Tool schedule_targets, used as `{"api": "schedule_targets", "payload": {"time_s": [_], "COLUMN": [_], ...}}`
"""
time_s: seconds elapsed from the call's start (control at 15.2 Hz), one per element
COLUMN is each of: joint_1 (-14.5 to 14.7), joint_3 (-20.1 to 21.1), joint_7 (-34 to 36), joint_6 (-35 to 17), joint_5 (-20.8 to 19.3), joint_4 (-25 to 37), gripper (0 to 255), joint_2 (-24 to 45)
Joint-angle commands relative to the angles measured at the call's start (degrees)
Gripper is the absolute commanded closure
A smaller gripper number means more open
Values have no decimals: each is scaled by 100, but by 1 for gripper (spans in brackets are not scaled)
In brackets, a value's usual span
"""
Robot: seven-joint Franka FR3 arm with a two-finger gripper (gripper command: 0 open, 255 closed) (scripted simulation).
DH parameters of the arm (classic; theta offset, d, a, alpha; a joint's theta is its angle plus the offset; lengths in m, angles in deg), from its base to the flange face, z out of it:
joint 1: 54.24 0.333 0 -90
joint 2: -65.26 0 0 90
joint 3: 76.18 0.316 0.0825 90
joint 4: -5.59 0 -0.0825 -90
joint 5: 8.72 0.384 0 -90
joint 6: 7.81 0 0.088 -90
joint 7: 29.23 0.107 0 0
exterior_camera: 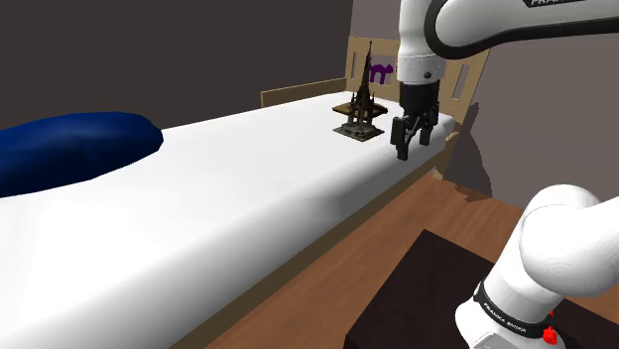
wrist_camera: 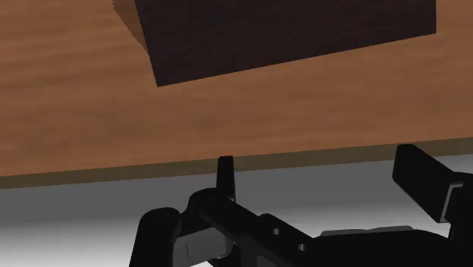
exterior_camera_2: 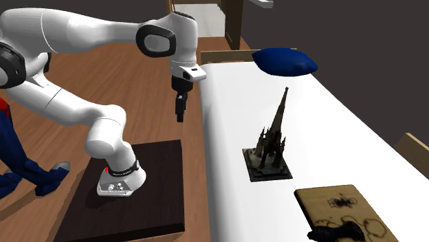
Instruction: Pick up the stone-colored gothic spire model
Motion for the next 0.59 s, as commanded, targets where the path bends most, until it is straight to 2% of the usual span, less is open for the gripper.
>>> {"api": "schedule_targets", "payload": {"time_s": [0.0,0.53], "joint_1": [0,-616], "joint_3": [0,406], "joint_7": [0,1642], "joint_6": [0,-1505], "joint_5": [0,-410], "joint_4": [0,521], "gripper": [0,0], "joint_2": [0,1065]}}
